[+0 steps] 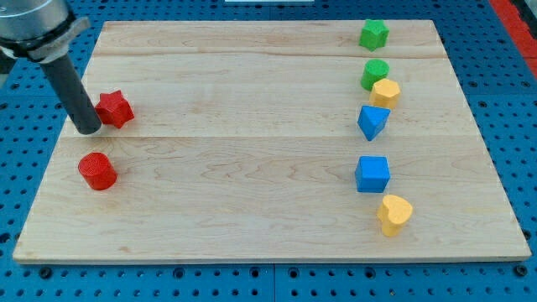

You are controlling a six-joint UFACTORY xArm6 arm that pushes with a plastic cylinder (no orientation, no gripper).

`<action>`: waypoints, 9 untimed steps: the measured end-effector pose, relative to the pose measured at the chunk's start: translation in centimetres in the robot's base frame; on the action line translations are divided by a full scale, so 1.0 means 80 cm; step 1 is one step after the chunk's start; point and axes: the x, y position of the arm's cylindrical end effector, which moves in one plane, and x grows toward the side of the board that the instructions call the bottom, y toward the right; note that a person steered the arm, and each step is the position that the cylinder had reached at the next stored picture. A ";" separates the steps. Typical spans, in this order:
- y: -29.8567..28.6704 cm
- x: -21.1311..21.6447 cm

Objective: Move red star to the bottom of the green star

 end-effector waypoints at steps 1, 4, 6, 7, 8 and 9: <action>0.002 -0.006; 0.107 -0.070; 0.020 -0.107; -0.025 -0.124; 0.033 -0.132; 0.102 -0.142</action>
